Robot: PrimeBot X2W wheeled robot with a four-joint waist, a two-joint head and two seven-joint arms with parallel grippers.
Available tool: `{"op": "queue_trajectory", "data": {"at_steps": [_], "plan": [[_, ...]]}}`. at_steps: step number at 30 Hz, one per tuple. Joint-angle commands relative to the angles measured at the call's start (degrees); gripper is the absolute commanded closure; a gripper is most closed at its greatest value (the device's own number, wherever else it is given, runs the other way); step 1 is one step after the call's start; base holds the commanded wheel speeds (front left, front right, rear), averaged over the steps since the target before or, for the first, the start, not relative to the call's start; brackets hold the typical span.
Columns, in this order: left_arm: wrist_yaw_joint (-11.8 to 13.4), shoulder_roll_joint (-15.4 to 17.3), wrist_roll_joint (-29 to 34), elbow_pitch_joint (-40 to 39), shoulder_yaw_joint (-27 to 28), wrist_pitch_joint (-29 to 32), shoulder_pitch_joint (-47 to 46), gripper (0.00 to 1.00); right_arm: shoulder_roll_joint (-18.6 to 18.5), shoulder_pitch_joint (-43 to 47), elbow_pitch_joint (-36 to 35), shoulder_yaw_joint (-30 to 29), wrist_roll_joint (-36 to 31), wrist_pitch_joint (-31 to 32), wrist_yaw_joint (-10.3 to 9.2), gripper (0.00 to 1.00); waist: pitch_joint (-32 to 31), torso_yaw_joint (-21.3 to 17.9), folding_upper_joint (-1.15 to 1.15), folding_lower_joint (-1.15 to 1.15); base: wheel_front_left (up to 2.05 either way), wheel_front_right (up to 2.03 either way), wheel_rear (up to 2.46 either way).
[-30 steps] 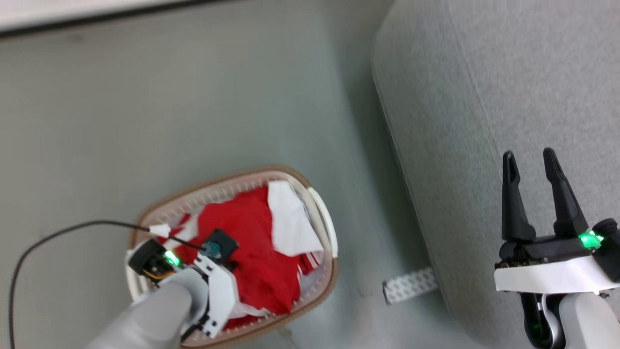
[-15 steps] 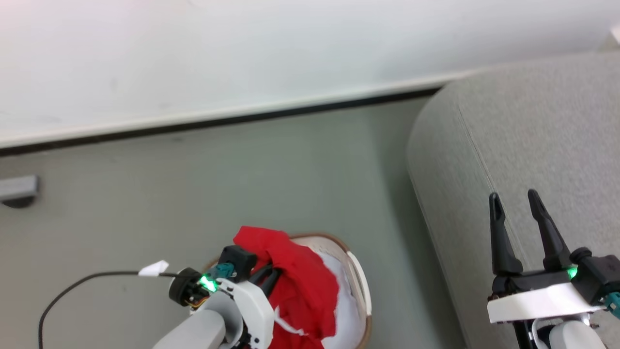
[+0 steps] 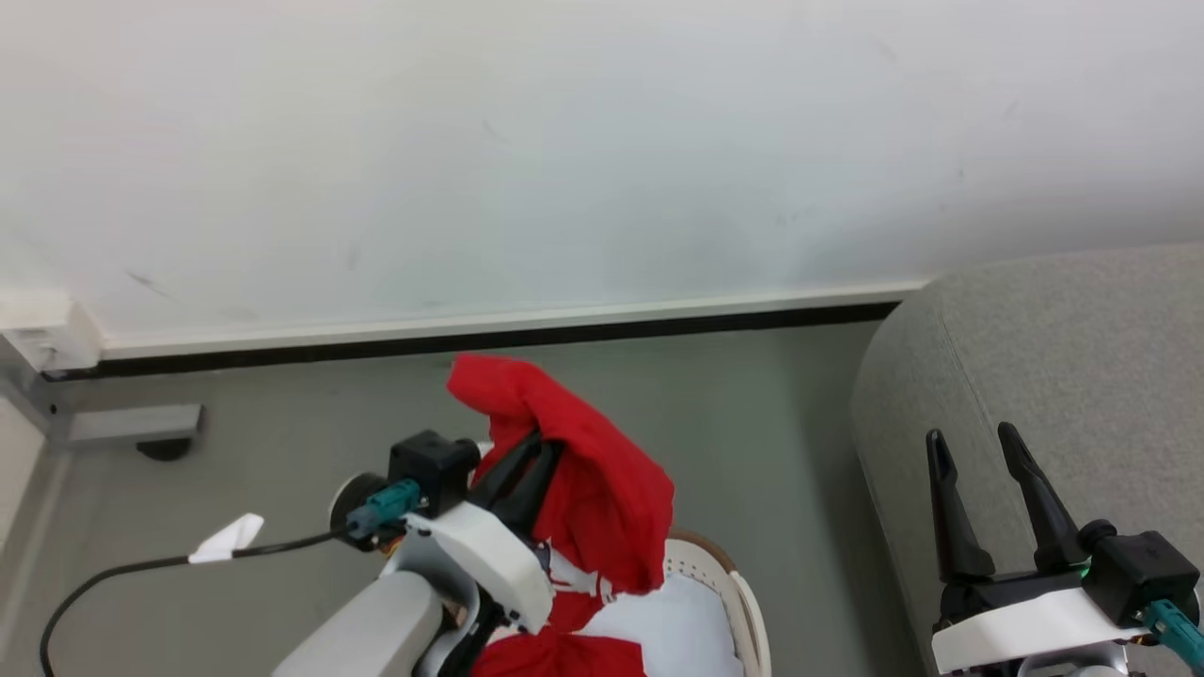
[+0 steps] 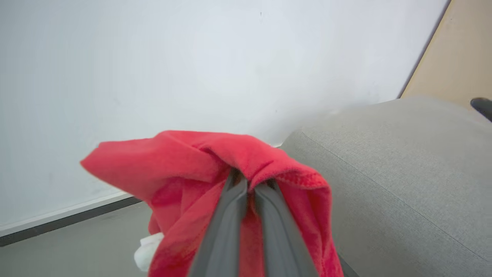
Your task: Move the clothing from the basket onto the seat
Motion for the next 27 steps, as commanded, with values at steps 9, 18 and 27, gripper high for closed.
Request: {"op": "queue_trajectory", "data": {"at_steps": [9,18,27], "plan": [[2.04,1.49,-4.56,-12.74,4.91,3.09,-2.04,1.0,-0.15,1.56,-0.47,1.59,0.41,0.61,-0.12,0.0,-2.69,2.01,0.0,0.02,0.0,0.0,0.0],[4.27,3.35,-6.61,-19.86,7.12,6.26,-3.37,1.0,-0.17,1.87,-1.08,4.88,0.12,0.69,-0.12,0.0,-2.64,2.76,0.0,0.02,0.0,0.0,0.0],[4.38,3.8,-6.88,-20.66,6.55,7.16,-2.72,1.0,-0.13,0.21,-0.51,11.14,-1.4,0.74,-0.12,0.0,-1.91,3.01,0.0,0.02,0.0,0.0,0.0]]}}
